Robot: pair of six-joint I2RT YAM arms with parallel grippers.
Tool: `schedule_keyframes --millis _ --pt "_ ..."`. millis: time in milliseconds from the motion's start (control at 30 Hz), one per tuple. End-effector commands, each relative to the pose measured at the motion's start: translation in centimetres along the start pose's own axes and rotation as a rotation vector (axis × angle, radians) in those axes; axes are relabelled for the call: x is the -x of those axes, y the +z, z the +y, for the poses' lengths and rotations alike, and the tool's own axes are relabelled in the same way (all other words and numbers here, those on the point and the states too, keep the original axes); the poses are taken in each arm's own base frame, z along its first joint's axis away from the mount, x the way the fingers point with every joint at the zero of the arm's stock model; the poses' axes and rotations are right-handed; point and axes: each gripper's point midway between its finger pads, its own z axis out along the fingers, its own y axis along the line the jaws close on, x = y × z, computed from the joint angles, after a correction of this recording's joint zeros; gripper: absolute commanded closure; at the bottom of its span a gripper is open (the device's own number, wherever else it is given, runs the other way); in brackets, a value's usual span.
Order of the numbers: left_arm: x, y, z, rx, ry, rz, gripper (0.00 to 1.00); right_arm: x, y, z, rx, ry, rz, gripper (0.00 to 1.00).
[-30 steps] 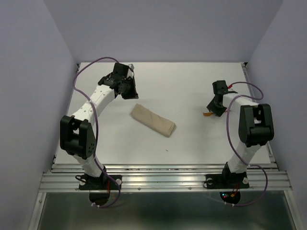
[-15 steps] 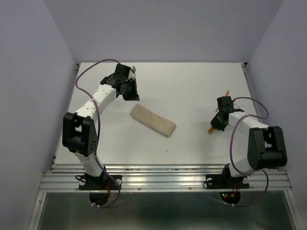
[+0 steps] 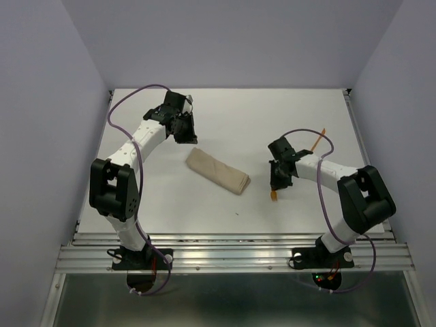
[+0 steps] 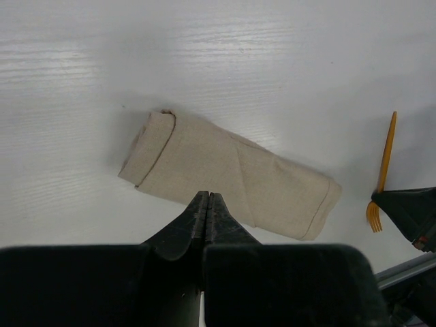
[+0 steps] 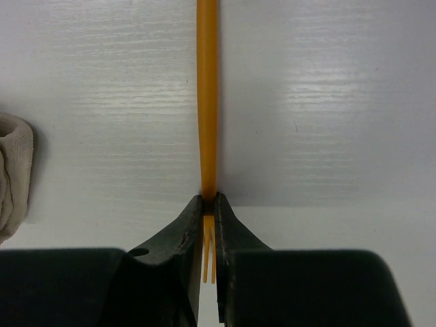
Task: Fold the napkin into a case and place the utensils inside
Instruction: Pick up the fork from the center of the board.
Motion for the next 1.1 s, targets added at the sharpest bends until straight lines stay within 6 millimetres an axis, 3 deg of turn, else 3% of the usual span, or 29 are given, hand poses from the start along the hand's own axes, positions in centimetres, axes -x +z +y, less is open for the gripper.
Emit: schedule_keyframes --millis 0,200,400,667,867,933,1033,1067 --pt "0.8 -1.3 0.0 0.004 0.010 -0.037 0.97 -0.1 0.9 -0.1 0.002 -0.162 0.052 0.97" --pt "1.0 -1.8 -0.3 -0.004 0.013 -0.051 0.97 0.9 0.9 0.8 0.041 -0.264 0.024 0.95" --pt "1.0 -1.8 -0.3 -0.005 0.012 -0.048 0.97 1.7 1.5 -0.7 -0.059 -0.282 0.015 0.82" --pt "0.8 -1.9 0.0 0.003 0.011 -0.048 0.97 1.6 3.0 -0.6 -0.081 -0.295 0.046 0.78" --pt "0.8 -1.8 0.0 0.005 0.012 -0.047 0.97 2.5 2.8 -0.5 -0.089 -0.292 0.006 0.67" --pt "0.8 -1.7 0.0 0.006 0.011 -0.044 0.97 2.9 2.6 -0.7 -0.098 -0.287 -0.020 0.67" --pt "0.8 -1.7 0.0 0.006 0.011 -0.044 0.97 3.1 2.7 -0.5 -0.092 -0.289 -0.032 0.79" --pt "0.8 -1.6 0.1 0.007 0.012 -0.043 0.97 3.0 2.8 -0.5 -0.087 -0.292 -0.030 0.90"
